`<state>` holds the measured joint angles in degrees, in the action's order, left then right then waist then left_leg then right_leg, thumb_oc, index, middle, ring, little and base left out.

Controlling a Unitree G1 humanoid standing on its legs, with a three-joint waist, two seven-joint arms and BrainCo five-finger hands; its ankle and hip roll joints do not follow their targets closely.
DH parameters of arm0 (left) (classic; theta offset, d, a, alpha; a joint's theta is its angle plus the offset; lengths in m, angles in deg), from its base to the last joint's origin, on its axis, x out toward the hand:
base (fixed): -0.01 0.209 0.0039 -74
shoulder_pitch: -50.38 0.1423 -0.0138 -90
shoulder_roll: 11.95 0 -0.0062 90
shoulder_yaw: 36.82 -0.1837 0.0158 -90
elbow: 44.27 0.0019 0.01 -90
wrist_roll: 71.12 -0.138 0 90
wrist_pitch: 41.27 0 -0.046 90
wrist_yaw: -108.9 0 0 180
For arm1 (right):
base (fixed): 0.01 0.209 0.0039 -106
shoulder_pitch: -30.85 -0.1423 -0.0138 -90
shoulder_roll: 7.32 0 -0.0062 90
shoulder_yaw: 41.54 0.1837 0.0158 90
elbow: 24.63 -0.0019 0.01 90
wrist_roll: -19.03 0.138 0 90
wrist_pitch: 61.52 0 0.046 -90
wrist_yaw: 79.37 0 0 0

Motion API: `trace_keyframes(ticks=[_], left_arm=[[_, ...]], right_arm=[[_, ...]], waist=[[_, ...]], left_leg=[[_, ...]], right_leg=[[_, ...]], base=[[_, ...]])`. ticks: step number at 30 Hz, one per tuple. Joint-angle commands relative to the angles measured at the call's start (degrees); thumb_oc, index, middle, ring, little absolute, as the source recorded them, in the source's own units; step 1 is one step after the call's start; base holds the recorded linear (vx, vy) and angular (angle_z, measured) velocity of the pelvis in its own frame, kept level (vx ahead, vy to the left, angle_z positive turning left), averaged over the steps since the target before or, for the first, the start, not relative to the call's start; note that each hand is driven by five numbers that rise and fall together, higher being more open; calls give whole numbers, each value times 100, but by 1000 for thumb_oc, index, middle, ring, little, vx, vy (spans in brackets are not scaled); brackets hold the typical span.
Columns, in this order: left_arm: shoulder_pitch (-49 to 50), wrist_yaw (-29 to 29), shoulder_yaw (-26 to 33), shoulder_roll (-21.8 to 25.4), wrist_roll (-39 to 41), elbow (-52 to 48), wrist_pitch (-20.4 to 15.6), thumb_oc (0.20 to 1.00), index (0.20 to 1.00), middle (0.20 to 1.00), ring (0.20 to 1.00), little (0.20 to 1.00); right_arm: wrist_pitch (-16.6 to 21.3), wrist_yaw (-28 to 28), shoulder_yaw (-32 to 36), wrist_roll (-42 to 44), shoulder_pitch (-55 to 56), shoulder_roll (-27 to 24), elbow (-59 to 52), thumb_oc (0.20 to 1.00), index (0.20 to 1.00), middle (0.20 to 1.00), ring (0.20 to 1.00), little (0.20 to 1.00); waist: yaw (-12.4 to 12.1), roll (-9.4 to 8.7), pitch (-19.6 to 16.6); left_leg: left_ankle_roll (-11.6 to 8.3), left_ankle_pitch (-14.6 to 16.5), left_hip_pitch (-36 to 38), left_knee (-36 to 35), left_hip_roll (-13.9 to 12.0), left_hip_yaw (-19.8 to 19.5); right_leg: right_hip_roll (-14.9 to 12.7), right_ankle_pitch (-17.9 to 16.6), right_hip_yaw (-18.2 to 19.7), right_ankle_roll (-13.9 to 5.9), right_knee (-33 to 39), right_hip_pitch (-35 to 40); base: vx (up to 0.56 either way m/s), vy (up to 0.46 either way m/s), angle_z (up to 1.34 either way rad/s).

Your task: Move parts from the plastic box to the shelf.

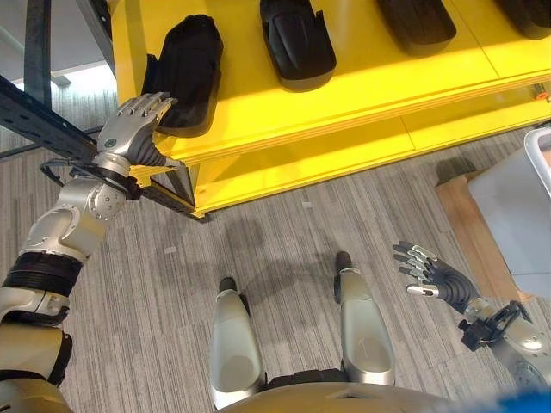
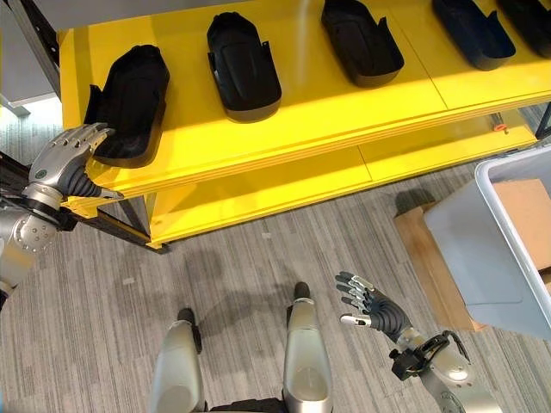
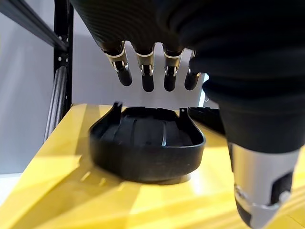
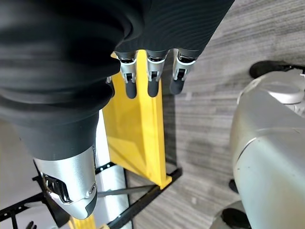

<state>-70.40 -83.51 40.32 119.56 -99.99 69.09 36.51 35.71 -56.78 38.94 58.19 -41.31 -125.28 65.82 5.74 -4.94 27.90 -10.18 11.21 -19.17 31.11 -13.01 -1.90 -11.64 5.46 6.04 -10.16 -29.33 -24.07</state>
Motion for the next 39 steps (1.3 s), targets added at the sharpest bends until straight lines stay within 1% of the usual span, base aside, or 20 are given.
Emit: trace_keyframes(ticks=[1,2,3,6,8,10,13,18,24,30,31,35,39], left_arm=[[-186,-257,-265,112,-90,329,60,1000,1000,1000,1000,1000],[-313,-254,-369,114,-91,391,72,1000,1000,1000,1000,1000],[-338,-257,-389,114,-89,401,71,1000,1000,1000,1000,1000],[-715,-269,-687,70,-68,711,118,1000,1000,1000,1000,1000],[-809,-282,-744,55,-42,786,126,1000,1000,1000,1000,1000],[-1086,-241,-991,-39,41,1146,168,1000,1000,1000,1000,1000],[-1357,-205,-1195,-105,122,1459,218,1000,1000,1000,1000,1000],[-1725,-157,-1503,-133,180,1778,239,1000,1000,1000,1000,1000],[-2271,146,-1887,-207,459,2666,386,1000,1000,1000,1000,1000],[-2611,289,-2117,-205,626,2951,408,1000,1000,1000,1000,1000],[-2648,386,-2168,-207,702,2968,402,1000,1000,1000,1000,1000],[-2660,550,-2084,-267,993,3108,443,1000,1000,1000,1000,1000],[-2568,616,-1700,-432,1642,3282,506,1000,1000,1000,1000,1000]], right_arm=[[158,88,89,162,110,-156,-161,1000,1000,1000,1000,1000],[160,90,91,171,117,-169,-169,1000,1000,1000,1000,1000],[160,90,99,171,119,-162,-169,1000,1000,1000,1000,1000],[166,88,107,215,106,-211,-203,1000,1000,1000,1000,1000],[166,88,118,221,108,-207,-205,1000,1000,1000,1000,1000],[156,89,82,237,78,-235,-205,1000,1000,1000,1000,1000],[152,94,55,267,73,-238,-213,1000,1000,1000,1000,1000],[153,106,13,283,66,-288,-220,1000,1000,1000,1000,1000],[101,149,3,351,71,-349,-217,1000,1000,1000,1000,1000],[58,181,-32,377,81,-345,-179,1000,1000,1000,1000,1000],[46,199,-36,378,111,-345,-196,1000,1000,1000,1000,1000],[16,218,-80,384,142,-309,-137,1000,1000,1000,1000,1000],[-20,229,-106,386,191,-260,-100,1000,1000,1000,1000,1000]], waist=[[42,-124,-597],[38,-125,-582],[36,-129,-597],[70,-147,-569],[76,-154,-582],[108,-172,-559],[127,-186,-557],[157,-207,-544],[224,-284,-468],[261,-331,-440],[258,-343,-428],[248,-363,-400],[233,-379,-392]], left_leg=[[173,-319,-309,-42,-1,-69],[170,-277,-307,-5,-13,-69],[173,-315,-331,-30,-4,-70],[174,-289,-365,-2,-9,-59],[179,-325,-405,-21,-1,-59],[182,-298,-449,26,-9,-62],[184,-294,-485,33,-19,-53],[189,-297,-575,69,-23,-65],[200,-308,-737,150,-32,-62],[204,-299,-821,192,-35,-80],[205,-294,-845,211,-39,-82],[199,-286,-853,226,-45,-84],[194,-289,-856,226,-44,-91]], right_leg=[[-178,-167,68,157,101,-106],[-175,-135,58,153,76,-96],[-181,-170,58,153,103,-116],[-163,-161,57,142,91,-163],[-169,-195,59,142,116,-200],[-161,-185,65,133,107,-227],[-149,-191,80,131,106,-270],[-136,-207,95,124,108,-341],[-111,-251,116,116,93,-490],[-93,-275,144,110,99,-561],[-92,-278,144,114,87,-577],[-84,-281,167,117,70,-585],[-78,-283,177,128,49,-594]], base=[[0,0,0],[0,0,0],[0,0,0],[0,0,0],[0,0,0],[0,0,0],[1,4,-1],[1,5,-1],[0,0,0],[0,0,0],[0,0,0],[0,0,0],[0,0,0]])
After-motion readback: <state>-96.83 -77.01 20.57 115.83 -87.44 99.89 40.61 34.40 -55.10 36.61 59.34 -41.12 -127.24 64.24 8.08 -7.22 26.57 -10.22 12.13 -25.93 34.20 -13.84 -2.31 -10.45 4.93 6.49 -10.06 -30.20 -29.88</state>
